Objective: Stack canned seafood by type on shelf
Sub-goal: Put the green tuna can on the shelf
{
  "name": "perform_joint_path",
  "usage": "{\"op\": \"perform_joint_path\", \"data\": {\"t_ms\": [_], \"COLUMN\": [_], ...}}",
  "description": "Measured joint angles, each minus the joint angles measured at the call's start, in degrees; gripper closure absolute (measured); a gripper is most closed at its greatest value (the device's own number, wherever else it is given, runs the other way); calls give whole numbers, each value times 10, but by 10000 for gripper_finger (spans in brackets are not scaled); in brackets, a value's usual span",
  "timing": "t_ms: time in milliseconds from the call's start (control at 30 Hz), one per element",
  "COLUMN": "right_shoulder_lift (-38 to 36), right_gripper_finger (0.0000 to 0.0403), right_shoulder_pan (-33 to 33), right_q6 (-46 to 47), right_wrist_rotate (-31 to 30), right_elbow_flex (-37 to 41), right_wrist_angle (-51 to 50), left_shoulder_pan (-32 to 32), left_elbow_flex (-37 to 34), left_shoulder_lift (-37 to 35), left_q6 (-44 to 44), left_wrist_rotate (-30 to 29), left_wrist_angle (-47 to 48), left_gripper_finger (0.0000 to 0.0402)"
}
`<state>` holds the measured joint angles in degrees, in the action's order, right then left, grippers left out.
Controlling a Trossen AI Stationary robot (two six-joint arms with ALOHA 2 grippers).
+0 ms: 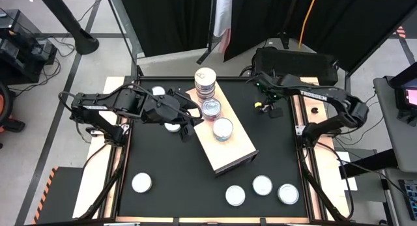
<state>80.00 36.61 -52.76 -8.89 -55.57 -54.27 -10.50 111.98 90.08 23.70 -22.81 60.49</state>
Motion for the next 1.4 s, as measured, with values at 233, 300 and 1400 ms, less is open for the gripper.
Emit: {"op": "perform_joint_path", "data": {"t_ms": [233,300,1400], "right_shoulder_lift": [67,77,-185], "right_gripper_finger": [149,161,280], "right_shoulder_pan": [15,17,-182], "right_q6": [-6,-8,785], "right_wrist_rotate": [-20,-31,369], "right_elbow_flex": [0,0,-264], "right_wrist_angle": [-13,-6,-66], "left_shoulder_pan": [-2,-1,19], "left_elbow_flex": [0,0,0], "left_shoulder_lift": [0,0,0], "left_q6": [0,0,-17], "left_wrist_rotate": [0,0,-21], "left_wrist_angle": [0,0,7], "left_gripper_finger": [130,130,130]}}
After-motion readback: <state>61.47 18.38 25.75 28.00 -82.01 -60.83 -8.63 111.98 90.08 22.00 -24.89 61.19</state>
